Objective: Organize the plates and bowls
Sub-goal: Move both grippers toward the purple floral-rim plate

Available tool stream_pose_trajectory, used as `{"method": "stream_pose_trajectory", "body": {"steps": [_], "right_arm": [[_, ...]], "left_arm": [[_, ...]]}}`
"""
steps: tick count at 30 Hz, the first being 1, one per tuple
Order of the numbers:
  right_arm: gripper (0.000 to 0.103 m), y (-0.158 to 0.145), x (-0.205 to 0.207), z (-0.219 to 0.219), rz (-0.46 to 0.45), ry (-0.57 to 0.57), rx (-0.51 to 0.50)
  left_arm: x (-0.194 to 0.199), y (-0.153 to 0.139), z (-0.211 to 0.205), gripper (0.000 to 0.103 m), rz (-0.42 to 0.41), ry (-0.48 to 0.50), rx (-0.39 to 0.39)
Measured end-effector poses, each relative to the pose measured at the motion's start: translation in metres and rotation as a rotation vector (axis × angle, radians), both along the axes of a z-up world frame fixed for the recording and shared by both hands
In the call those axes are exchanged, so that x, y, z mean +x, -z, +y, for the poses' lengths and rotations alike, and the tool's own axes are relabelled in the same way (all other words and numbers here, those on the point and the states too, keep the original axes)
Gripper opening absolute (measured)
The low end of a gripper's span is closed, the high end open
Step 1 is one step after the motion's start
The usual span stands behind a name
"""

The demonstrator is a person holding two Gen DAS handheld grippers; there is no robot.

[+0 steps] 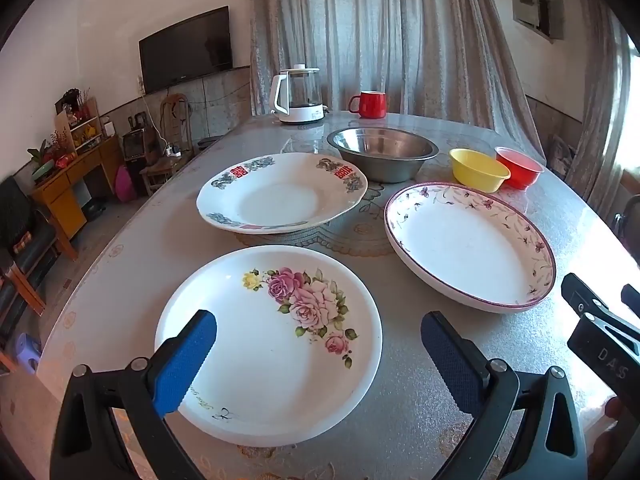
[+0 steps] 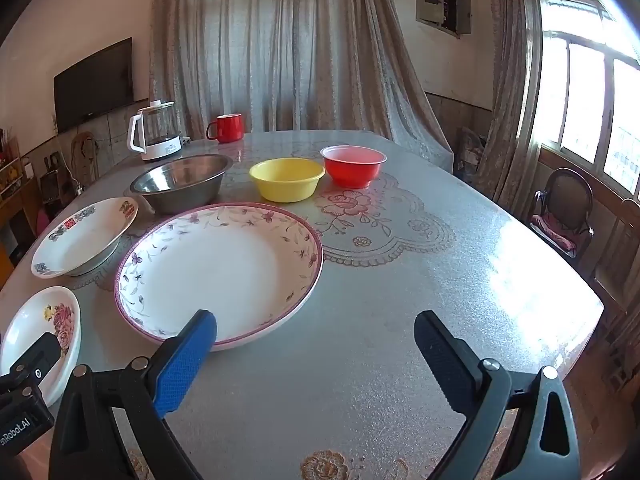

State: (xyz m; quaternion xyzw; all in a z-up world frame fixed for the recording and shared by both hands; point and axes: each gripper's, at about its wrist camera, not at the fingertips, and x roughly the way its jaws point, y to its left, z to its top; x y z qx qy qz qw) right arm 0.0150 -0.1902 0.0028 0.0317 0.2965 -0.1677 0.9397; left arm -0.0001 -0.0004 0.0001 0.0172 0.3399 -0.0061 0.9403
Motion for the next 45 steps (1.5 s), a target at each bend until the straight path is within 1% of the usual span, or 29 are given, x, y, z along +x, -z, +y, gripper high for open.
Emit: {"method": "stream_pose_trajectory", "body": {"steps": [9, 13, 14, 20, 22, 24, 25, 27, 29, 31, 32, 35, 37, 38, 40, 42, 45], "right_arm": [[0.101, 0.006, 0.000, -0.012, 0.012, 0.010, 0.024], [0.101, 0.008, 0.002, -0.013, 0.023, 0.010, 0.021], [0.101, 0.009, 0.002, -0.013, 0.026, 0.010, 0.019], [0.101, 0.010, 0.006, -0.016, 0.037, -0.004, 0.012], [0.101, 0.010, 0.007, -0.016, 0.038, -0.008, 0.008], [0.101, 0.010, 0.010, -0.017, 0.042, -0.016, 0.009], [0.101, 0.010, 0.011, -0.018, 0.044, -0.017, 0.009], [0.101, 0.010, 0.013, -0.021, 0.046, -0.011, 0.007], [0.101, 0.010, 0.014, -0.024, 0.049, -0.009, 0.007], [0.101, 0.011, 0.016, -0.027, 0.054, -0.007, 0.009], [0.101, 0.011, 0.016, -0.029, 0.057, -0.008, 0.014], [0.101, 0.011, 0.019, -0.033, 0.066, -0.009, 0.032], [0.101, 0.011, 0.020, -0.035, 0.070, -0.011, 0.037], [0.101, 0.011, 0.021, -0.035, 0.070, -0.011, 0.037], [0.101, 0.011, 0.022, -0.035, 0.073, -0.012, 0.035], [0.101, 0.012, 0.023, -0.035, 0.078, -0.018, 0.034], [0.101, 0.013, 0.026, -0.036, 0.084, -0.024, 0.038]], "left_arm": [[0.002, 0.004, -0.006, 0.103, 0.018, 0.021, 0.011], [0.009, 0.006, -0.016, 0.103, 0.027, 0.039, 0.009], [0.006, 0.006, -0.013, 0.103, 0.038, 0.041, 0.011], [0.010, 0.005, -0.017, 0.103, 0.044, 0.056, 0.007], [0.011, 0.003, -0.018, 0.103, 0.005, 0.074, -0.003], [0.011, 0.001, -0.018, 0.103, 0.000, 0.082, -0.020], [0.013, 0.001, -0.019, 0.103, 0.008, 0.084, 0.007], [0.014, 0.000, -0.022, 0.103, 0.001, 0.094, 0.018], [0.016, 0.000, -0.023, 0.103, 0.013, 0.108, 0.024], [0.016, 0.000, -0.025, 0.103, 0.015, 0.131, 0.006], [0.017, 0.000, -0.027, 0.103, 0.010, 0.144, 0.018], [0.020, 0.000, -0.031, 0.103, 0.018, 0.171, 0.002], [0.021, 0.000, -0.033, 0.103, 0.019, 0.178, 0.008], [0.022, -0.001, -0.034, 0.103, 0.018, 0.184, -0.003], [0.023, 0.000, -0.032, 0.103, 0.046, 0.191, -0.033], [0.025, 0.001, -0.033, 0.103, 0.052, 0.201, -0.036], [0.026, 0.001, -0.036, 0.103, 0.051, 0.206, -0.014]]}}
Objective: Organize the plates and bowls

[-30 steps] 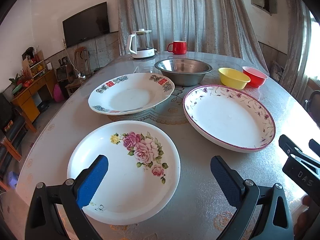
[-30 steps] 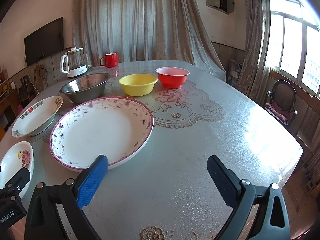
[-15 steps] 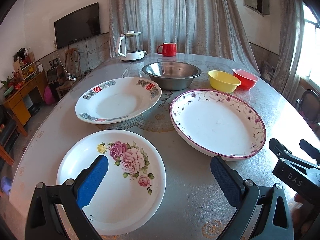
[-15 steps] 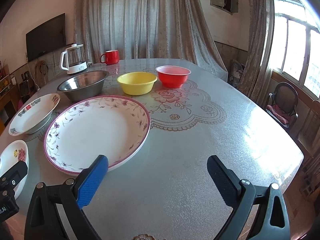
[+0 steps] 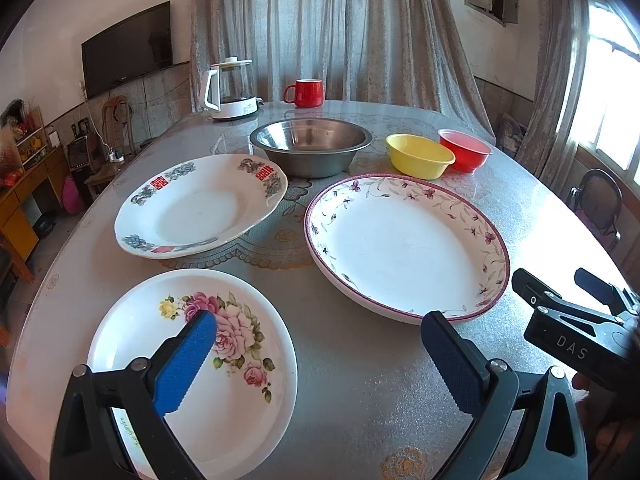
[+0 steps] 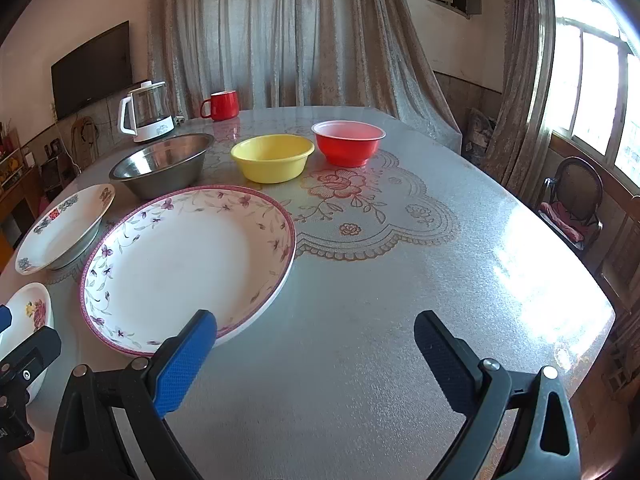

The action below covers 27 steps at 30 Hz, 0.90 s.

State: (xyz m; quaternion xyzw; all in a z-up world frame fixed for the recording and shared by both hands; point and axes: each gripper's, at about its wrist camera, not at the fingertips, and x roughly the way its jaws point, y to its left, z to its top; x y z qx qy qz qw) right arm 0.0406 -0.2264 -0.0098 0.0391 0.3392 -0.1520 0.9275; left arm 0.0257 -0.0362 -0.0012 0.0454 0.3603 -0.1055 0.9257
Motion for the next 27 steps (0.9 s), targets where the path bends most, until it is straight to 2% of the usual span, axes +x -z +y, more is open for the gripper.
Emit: {"method": "stream_pose_trajectory", "body": {"steps": [4, 17, 21, 25, 27], "right_arm": [[0.101, 0.000, 0.003, -0.001, 0.000, 0.002, -0.002], [0.101, -0.001, 0.011, -0.012, 0.008, -0.002, 0.008], [0.100, -0.002, 0.016, -0.015, 0.008, -0.016, 0.023], [0.088, -0.001, 0.028, -0.021, 0.025, -0.054, 0.083], [0.068, -0.001, 0.034, -0.024, 0.034, -0.071, 0.118]], "left_arm": [[0.001, -0.001, -0.002, 0.103, 0.002, 0.011, 0.001], [0.014, -0.006, -0.011, 0.103, 0.022, 0.087, -0.067], [0.021, -0.007, -0.009, 0.103, 0.050, 0.117, -0.121], [0.044, -0.009, 0.007, 0.099, 0.140, 0.106, -0.268], [0.056, -0.008, 0.014, 0.080, 0.188, 0.101, -0.315]]}}
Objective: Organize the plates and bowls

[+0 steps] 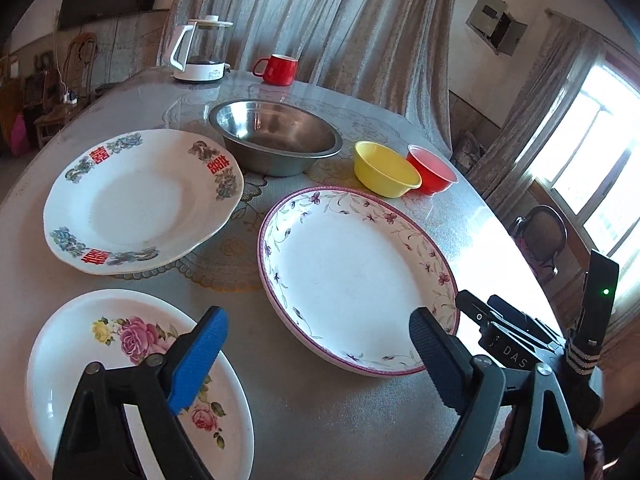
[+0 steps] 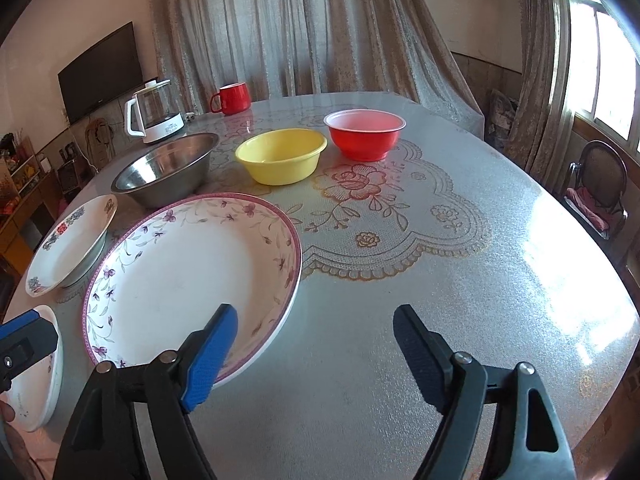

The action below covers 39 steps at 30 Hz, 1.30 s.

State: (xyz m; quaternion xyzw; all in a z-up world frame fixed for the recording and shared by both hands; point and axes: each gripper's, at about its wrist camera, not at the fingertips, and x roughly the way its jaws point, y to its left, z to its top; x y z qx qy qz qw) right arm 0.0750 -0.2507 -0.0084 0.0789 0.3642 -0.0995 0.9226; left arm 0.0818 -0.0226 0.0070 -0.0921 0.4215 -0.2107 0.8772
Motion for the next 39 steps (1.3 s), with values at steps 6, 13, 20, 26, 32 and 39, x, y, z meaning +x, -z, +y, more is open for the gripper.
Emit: {"method": "stream_pose_trajectory", "body": {"steps": [6, 13, 20, 26, 32, 39], "right_arm": [[0.043, 0.005, 0.023, -0.007, 0.042, -0.016, 0.038], [0.043, 0.015, 0.042, -0.013, 0.084, -0.029, 0.059], [0.031, 0.020, 0.052, -0.014, 0.104, -0.067, 0.089], [0.027, 0.022, 0.059, -0.010, 0.116, -0.127, 0.103], [0.027, 0.022, 0.063, -0.007, 0.121, -0.174, 0.076], [0.030, 0.022, 0.066, -0.006, 0.130, -0.232, 0.070]], "left_arm": [[0.022, 0.003, 0.000, 0.055, 0.058, 0.037, -0.040], [0.044, 0.013, -0.012, 0.032, 0.139, 0.070, 0.011], [0.059, 0.023, -0.022, 0.025, 0.186, 0.108, 0.023], [0.064, 0.025, -0.022, 0.023, 0.190, 0.097, 0.016], [0.076, 0.025, -0.021, 0.006, 0.251, 0.137, -0.075], [0.078, 0.029, -0.029, 0.002, 0.294, 0.188, -0.178]]}}
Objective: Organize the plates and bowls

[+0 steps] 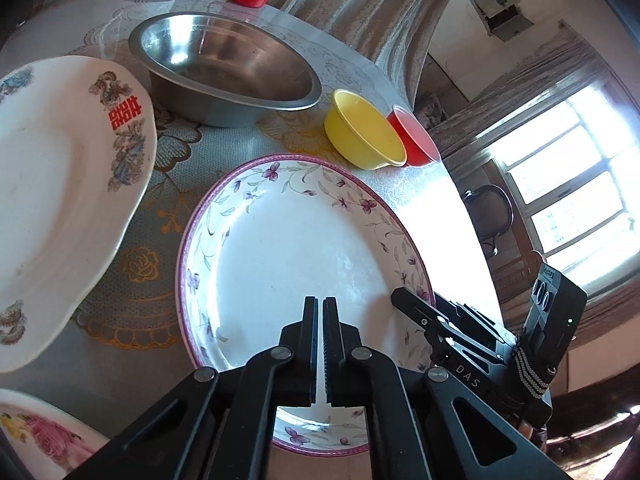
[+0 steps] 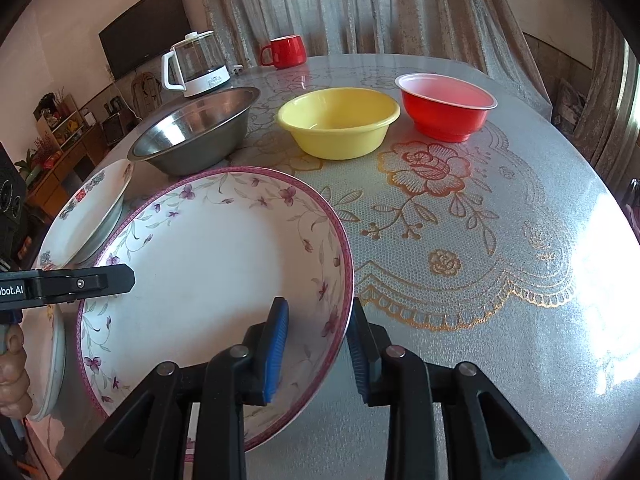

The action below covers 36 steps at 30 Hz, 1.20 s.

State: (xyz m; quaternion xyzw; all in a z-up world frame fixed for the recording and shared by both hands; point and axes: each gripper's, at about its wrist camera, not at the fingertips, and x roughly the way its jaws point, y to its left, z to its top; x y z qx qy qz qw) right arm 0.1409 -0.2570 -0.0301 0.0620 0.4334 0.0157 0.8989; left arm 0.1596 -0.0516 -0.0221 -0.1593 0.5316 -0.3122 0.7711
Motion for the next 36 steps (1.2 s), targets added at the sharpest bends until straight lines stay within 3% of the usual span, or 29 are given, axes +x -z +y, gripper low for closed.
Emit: {"method": "stream_pose_trajectory", "body": {"steps": [3, 5, 7, 9, 10, 15, 19, 21, 25, 36], "right_arm": [[0.030, 0.001, 0.000, 0.000, -0.009, -0.012, -0.006], [0.030, 0.001, -0.001, 0.000, -0.013, -0.012, 0.000], [0.030, 0.001, -0.001, 0.000, -0.014, -0.011, -0.002], [0.030, 0.001, -0.001, 0.000, -0.016, -0.007, 0.000], [0.030, 0.001, -0.001, 0.000, -0.018, -0.006, 0.000], [0.030, 0.001, -0.001, 0.000, -0.018, -0.009, -0.001], [0.030, 0.001, 0.000, 0.001, -0.014, -0.016, -0.008], [0.030, 0.001, 0.001, 0.001, -0.014, -0.016, -0.009], [0.030, 0.000, 0.001, 0.002, -0.020, -0.015, -0.016], [0.030, -0.002, -0.016, -0.003, -0.029, -0.033, -0.003]], "left_arm": [[-0.003, -0.025, 0.010, 0.002, -0.063, -0.032, -0.038], [-0.002, -0.040, 0.016, 0.003, -0.095, -0.061, 0.023], [0.000, -0.045, 0.023, 0.014, -0.087, -0.073, 0.067], [0.003, -0.043, 0.031, 0.049, -0.064, -0.099, 0.086], [0.006, -0.039, 0.034, 0.052, -0.053, -0.111, 0.096], [0.011, -0.015, 0.033, 0.052, -0.001, -0.120, 0.140], [0.011, -0.007, 0.025, 0.050, -0.025, -0.103, 0.191], [0.011, -0.003, 0.023, 0.040, -0.034, -0.107, 0.221], [0.005, -0.004, 0.022, 0.039, -0.092, -0.091, 0.257], [-0.032, -0.005, 0.029, 0.039, -0.101, -0.075, 0.220]]}}
